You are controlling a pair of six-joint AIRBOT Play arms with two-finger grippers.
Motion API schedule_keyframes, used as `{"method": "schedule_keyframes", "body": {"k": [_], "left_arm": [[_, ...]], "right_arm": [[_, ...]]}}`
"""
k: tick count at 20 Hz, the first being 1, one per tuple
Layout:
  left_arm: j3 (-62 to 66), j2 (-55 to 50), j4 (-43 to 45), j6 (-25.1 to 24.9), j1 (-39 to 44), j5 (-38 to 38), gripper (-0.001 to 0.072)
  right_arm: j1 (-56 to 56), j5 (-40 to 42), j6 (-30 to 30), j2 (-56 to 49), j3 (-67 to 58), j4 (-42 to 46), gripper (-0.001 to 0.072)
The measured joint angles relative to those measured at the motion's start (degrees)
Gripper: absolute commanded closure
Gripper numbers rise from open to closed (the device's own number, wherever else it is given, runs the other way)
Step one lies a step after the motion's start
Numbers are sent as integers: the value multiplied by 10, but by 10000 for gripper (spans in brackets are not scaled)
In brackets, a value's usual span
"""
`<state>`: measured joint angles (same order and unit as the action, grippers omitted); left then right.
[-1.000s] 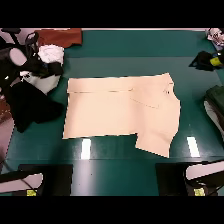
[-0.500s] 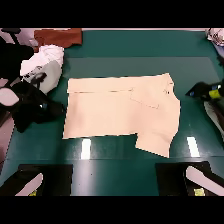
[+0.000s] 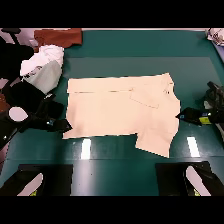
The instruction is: Fold the shirts.
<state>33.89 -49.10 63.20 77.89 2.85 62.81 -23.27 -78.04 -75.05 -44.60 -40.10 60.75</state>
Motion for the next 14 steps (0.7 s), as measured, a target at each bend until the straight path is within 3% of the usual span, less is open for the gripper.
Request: {"method": "schedule_keyframes", "body": {"k": [14], "left_arm": [[39,1,14,17,0,-54,188]], "right_arm": [[-33,-59,-50,-2,92,57,191]]}}
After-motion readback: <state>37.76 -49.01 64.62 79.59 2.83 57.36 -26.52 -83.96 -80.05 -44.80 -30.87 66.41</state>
